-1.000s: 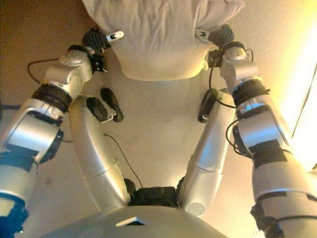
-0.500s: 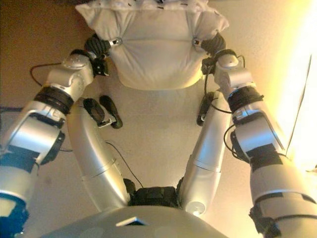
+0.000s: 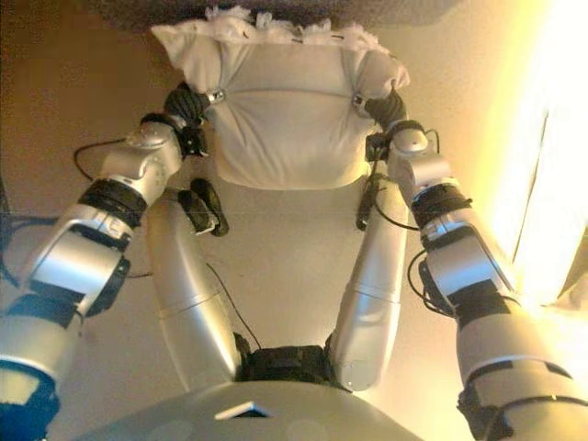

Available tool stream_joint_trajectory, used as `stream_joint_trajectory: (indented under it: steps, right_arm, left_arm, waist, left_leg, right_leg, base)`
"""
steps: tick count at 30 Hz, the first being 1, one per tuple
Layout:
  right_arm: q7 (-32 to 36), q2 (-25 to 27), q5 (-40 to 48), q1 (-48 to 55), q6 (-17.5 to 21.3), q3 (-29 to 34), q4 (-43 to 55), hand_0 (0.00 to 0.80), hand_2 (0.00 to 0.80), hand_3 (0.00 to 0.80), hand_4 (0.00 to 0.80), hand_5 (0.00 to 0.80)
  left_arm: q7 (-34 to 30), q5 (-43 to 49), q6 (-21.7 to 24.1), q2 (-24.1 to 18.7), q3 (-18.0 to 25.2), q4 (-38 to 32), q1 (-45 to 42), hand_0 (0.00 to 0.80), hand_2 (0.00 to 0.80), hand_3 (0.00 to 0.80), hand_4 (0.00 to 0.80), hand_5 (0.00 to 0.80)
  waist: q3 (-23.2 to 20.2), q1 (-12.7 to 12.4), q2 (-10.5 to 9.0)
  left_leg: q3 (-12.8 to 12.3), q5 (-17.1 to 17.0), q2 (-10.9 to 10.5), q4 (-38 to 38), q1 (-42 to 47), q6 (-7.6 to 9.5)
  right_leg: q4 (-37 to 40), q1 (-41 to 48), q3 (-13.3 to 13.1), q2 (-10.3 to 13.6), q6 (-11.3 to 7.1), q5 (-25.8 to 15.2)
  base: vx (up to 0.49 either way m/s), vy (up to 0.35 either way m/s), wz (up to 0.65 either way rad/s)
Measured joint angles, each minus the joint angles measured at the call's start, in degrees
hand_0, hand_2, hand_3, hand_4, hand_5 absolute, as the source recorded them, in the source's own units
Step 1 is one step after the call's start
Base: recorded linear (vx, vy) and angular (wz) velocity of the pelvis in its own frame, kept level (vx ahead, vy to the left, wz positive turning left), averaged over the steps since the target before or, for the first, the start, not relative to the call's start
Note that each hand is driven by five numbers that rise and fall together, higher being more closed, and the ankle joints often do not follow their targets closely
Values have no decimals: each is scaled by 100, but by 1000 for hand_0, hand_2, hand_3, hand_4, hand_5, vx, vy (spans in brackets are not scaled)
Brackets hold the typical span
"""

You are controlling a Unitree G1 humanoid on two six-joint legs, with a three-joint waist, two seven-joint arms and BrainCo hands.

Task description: Pick up the cushion and take it to the sofa

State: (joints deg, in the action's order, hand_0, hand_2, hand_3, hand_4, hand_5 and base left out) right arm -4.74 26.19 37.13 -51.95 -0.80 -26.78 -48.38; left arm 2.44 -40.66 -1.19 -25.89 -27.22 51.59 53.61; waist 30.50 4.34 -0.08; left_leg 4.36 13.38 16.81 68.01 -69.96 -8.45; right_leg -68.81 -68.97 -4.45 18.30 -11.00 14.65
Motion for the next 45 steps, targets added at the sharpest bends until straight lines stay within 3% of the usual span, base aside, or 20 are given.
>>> stream_joint_trajectory:
  steps: [5, 7, 10, 12, 15, 19, 20, 23, 28, 31, 34, 37, 43, 45]
  right_arm:
    - [-42, -26, 60, 647, 224, 307, 769, 800, 800, 800, 800, 800]
    - [-106, -50, 61, 1044, 230, 389, 1042, 800, 800, 800, 800, 800]
    - [-135, -62, 53, 1549, 250, 482, 1667, 800, 800, 800, 800, 800]
    - [-137, -165, 3, 1755, 296, 581, 2083, 800, 800, 800, 800, 800]
    - [-122, -273, -118, 1894, 414, 848, 2356, 800, 800, 800, 800, 800]
    - [-91, -292, -521, 2103, 404, 1028, 2746, 800, 800, 800, 800, 800]
    - [-68, -303, -582, 2130, 389, 1028, 2836, 800, 800, 800, 800, 800]
    - [28, -314, -605, 2375, 331, 1034, 3060, 800, 800, 800, 800, 800]
    - [136, -554, -344, 3045, 174, 1007, 3057, 800, 800, 800, 800, 800]
    - [162, -534, -291, 3557, 171, 999, 3044, 800, 800, 800, 800, 800]
    - [159, -533, -291, 3642, 141, 968, 3004, 800, 800, 800, 800, 800]
    - [161, -537, -262, 3642, 99, 920, 3005, 800, 800, 800, 800, 800]
    - [161, -650, -206, 3625, -76, 840, 2985, 800, 800, 800, 800, 800]
    - [160, -673, -156, 3627, -152, 784, 2893, 800, 800, 800, 800, 800]
  left_arm:
    - [-15, 5, 297, 17, 327, -383, -668, 800, 800, 800, 800, 800]
    - [-14, 19, 308, 31, 391, -687, -1067, 800, 800, 800, 800, 800]
    - [9, 168, 325, -122, 661, -1372, -1543, 800, 800, 800, 800, 800]
    - [46, 174, 417, -229, 918, -1823, -1760, 800, 800, 800, 800, 800]
    - [47, 170, 647, -292, 1235, -2361, -1999, 800, 800, 800, 800, 800]
    - [278, 383, 851, -86, 1496, -2924, -2634, 800, 800, 800, 800, 800]
    - [334, 419, 860, -61, 1579, -3072, -2818, 800, 800, 800, 800, 800]
    - [421, 614, 858, 0, 1728, -3266, -3028, 800, 800, 800, 800, 800]
    - [445, 619, 774, 106, 1761, -3468, -3553, 800, 800, 800, 800, 800]
    - [416, 633, 634, 320, 1667, -3461, -3778, 800, 800, 800, 800, 800]
    - [381, 739, 516, 252, 1621, -3461, -3851, 800, 800, 800, 800, 800]
    - [378, 737, 484, 222, 1635, -3462, -3941, 800, 800, 800, 800, 800]
    - [387, 737, 342, 250, 1778, -3464, -4108, 800, 800, 800, 800, 800]
    - [413, 737, 238, 236, 1773, -3402, -4123, 800, 800, 800, 800, 800]
  waist:
    - [4, 93, -21]
    - [4, 91, -26]
    - [-46, 53, -68]
    - [-144, -39, -141]
    - [-488, -100, -188]
    - [-684, -414, -223]
    - [-724, -420, -220]
    - [-755, -528, -225]
    - [-1412, -541, -19]
    - [-1916, -474, 45]
    - [-2175, -393, -16]
    - [-2449, -392, -21]
    - [-2651, -462, -75]
    - [-2709, -463, -167]
  left_leg:
    - [-224, -209, 17, -1092, 927, -157]
    - [-374, -436, -43, -1757, 1635, -239]
    - [-599, -731, -126, -2886, 2839, -222]
    - [-628, -864, -170, -3462, 3451, -251]
    - [-474, -847, -320, -3838, 3803, -266]
    - [315, -569, -734, -4376, 4648, -336]
    - [367, -537, -796, -4476, 4809, -394]
    - [208, -526, -777, -4657, 5283, -410]
    - [175, -610, -624, -5186, 5970, -360]
    - [-245, -786, -555, -5440, 6230, -276]
    - [-435, -1083, -534, -5993, 6669, -380]
    - [-479, -1234, -521, -6404, 6956, -420]
    - [-572, -1192, -550, -6663, 7387, -481]
    - [-614, -1172, -590, -6667, 7433, -457]
  right_leg:
    - [1028, 976, 355, 69, -33, -146]
    - [1624, 1673, 505, 73, -62, -309]
    - [2632, 2781, 703, 71, -77, -529]
    - [3149, 3287, 740, 6, -71, -683]
    - [3583, 3545, 707, -27, -103, -848]
    - [4628, 4161, 264, -131, -203, -1392]
    - [4942, 4349, 188, -133, -261, -1587]
    - [5594, 4994, 271, -91, -246, -1868]
    - [6124, 5901, 669, -129, -287, -1863]
    - [6630, 6583, 1072, -53, -301, -1868]
    - [6886, 6970, 1264, -37, -334, -1905]
    - [7039, 7102, 1255, -72, -340, -1922]
    - [7055, 7065, 826, -88, -330, -1993]
    - [7056, 7055, 817, -50, -324, -2032]
  base:
    - [48, -6, 7]
    - [53, -10, 13]
    - [180, 15, 5]
    - [200, 43, -20]
    - [221, 82, -24]
    - [208, 108, -67]
    - [176, 81, -58]
    - [221, 31, -19]
    - [223, -14, 18]
    - [163, -17, 53]
    - [104, 28, 29]
    - [4, 41, -4]
    - [-55, 98, -35]
    - [-115, 138, -18]
